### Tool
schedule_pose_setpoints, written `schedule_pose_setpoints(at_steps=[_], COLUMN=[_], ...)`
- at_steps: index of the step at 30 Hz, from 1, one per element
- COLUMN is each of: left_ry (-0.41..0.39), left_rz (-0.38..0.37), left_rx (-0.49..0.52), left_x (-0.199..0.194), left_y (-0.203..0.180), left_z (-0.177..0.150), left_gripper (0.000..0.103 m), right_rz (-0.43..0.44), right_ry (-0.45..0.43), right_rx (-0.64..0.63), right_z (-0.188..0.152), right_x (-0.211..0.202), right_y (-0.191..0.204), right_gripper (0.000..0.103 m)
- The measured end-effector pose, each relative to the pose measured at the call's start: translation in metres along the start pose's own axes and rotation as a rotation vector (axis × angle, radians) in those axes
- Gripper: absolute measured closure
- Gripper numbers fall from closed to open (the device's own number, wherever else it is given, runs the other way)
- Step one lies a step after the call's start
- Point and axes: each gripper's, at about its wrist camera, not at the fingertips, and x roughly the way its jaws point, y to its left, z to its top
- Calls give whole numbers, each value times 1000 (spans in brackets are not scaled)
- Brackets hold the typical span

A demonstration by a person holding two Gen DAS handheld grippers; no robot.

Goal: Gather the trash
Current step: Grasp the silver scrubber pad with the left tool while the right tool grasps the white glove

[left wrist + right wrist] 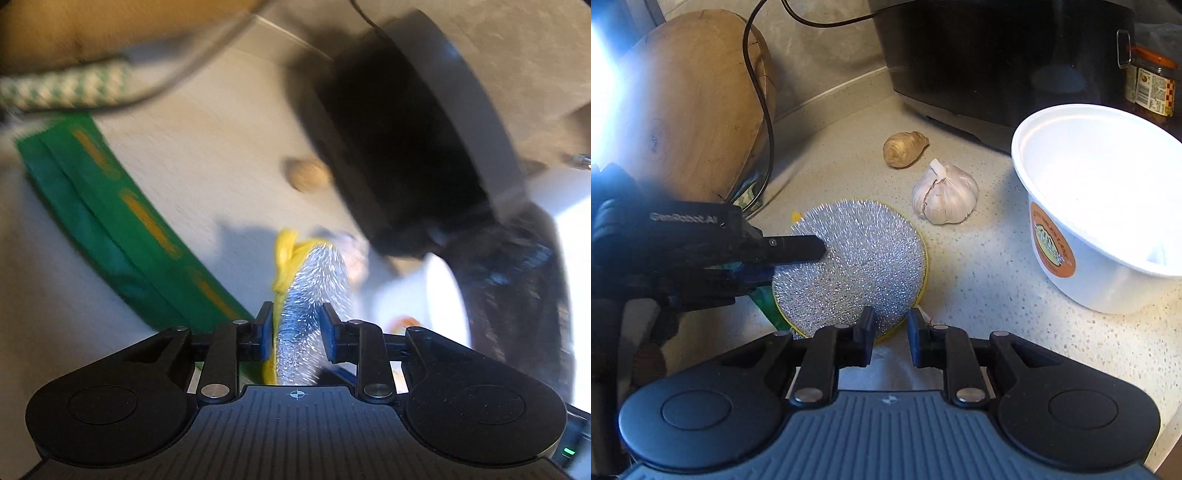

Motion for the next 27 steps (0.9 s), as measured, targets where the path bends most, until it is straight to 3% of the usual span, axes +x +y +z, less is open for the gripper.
schedule_pose_setpoints(at_steps=[2, 9, 10, 12, 14, 21, 27], left_ry=[40, -78, -97, -125, -130, -140, -149], left_rz=[-48, 1, 29, 75, 135, 266, 327], left_rx=[24, 154, 180, 224, 249, 285, 313], left_x=[3, -15, -21, -34, -43, -68, -85], left_y=[-6, -28, -31, -37, -40, -49, -53], left_z=[-6, -29, -36, -49, -61, -81, -89], left_gripper=[79, 84, 84, 84, 85, 85, 85], right_rz=[12, -11, -17, -40, -61, -92, -114], right_ry=[-1, -34, -47, -74, -94, -41, -21], right_rx=[-3, -17, -21, -16, -8, -3, -19], right_z=[-3, -15, -18, -25, -31, -40, -42], right_x=[-2, -24, -30, -40, -45, -32, -25], right_y=[0, 2, 4, 8, 11, 20, 28], right_gripper=[85, 85, 81, 58, 48, 47, 47])
